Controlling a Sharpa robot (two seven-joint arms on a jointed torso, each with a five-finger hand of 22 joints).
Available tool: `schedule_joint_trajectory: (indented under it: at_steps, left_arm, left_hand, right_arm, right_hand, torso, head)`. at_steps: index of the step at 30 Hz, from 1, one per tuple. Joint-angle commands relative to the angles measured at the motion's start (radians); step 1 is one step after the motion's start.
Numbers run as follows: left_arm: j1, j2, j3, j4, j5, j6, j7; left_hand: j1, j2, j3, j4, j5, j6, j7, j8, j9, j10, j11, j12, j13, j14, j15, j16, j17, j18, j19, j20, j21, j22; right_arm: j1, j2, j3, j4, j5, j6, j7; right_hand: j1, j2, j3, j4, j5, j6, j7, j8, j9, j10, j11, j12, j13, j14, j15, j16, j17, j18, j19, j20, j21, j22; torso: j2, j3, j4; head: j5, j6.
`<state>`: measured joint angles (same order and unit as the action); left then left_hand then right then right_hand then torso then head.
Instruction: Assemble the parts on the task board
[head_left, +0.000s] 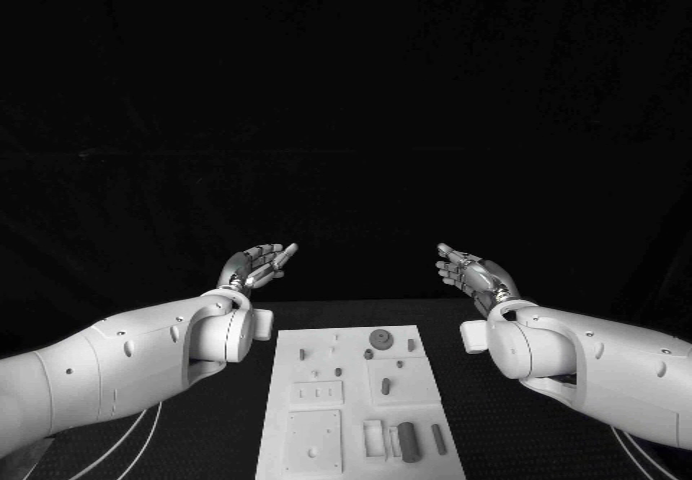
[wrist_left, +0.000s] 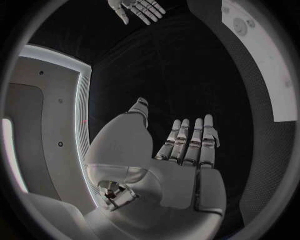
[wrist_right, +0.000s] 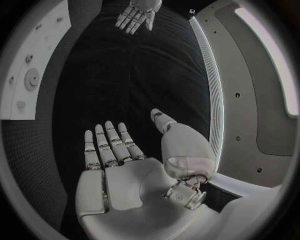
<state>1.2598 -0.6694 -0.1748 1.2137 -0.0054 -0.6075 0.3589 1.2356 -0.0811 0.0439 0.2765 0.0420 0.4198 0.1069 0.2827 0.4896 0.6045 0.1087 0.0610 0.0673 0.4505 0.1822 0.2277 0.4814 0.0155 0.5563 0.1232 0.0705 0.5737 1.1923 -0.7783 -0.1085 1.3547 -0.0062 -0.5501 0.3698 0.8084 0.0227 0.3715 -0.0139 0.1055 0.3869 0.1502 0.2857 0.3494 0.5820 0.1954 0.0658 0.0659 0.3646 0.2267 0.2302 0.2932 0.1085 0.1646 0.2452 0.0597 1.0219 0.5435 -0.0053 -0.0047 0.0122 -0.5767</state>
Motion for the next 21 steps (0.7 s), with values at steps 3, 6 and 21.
schedule_joint_trajectory:
  at_steps: [3,6,21]
  left_arm:
    - [0.048,0.029,-0.033,-0.086,-0.027,0.171,-0.127]
    - [0.064,0.037,-0.046,-0.111,-0.029,0.191,-0.143]
    - [0.067,0.002,-0.058,-0.086,-0.125,0.312,-0.149]
  left_hand:
    - [0.055,-0.001,-0.001,0.016,0.007,0.023,0.004,0.013,0.02,0.027,0.004,0.007,0.003,0.023,0.008,0.014,0.02,-0.015,0.026,0.005,0.007,0.024]
    - [0.058,0.003,-0.006,0.016,0.007,0.025,0.006,0.014,0.02,0.032,0.006,0.008,0.004,0.029,0.007,0.017,0.021,-0.015,0.028,0.004,0.008,0.025]
    - [0.244,0.026,0.023,0.016,0.01,0.204,0.088,0.072,0.021,0.299,0.062,0.112,0.046,0.371,-0.036,0.17,0.066,0.036,0.256,-0.061,0.094,0.044]
  right_arm:
    - [0.051,0.001,-0.032,-0.082,-0.04,0.292,-0.158]
    - [0.072,0.002,-0.047,-0.114,-0.046,0.348,-0.19]
    - [0.092,0.087,-0.064,-0.255,-0.698,0.292,-0.22]
  right_hand:
    - [0.074,0.025,0.008,-0.042,0.008,0.037,0.069,0.029,0.019,0.05,0.014,0.017,0.006,0.056,0.013,0.041,0.035,0.013,0.012,0.02,0.011,0.061]
    - [0.098,0.021,0.009,-0.074,0.008,0.045,0.069,0.034,0.019,0.065,0.014,0.02,0.006,0.077,0.013,0.055,0.044,0.015,0.019,0.022,0.014,0.079]
    - [0.24,-0.045,0.088,-0.276,0.009,0.262,0.074,0.121,0.036,0.322,0.017,0.104,0.025,0.321,0.001,0.163,0.081,0.085,0.236,0.022,0.078,0.3]
  torso:
    - [0.0,-0.0001,-0.0002]
    - [0.0,-0.0001,-0.0002]
    - [0.007,0.003,0.0001]
  head:
    - [0.0,0.0]
    - [0.0,0.0]
    - [0.01,-0.045]
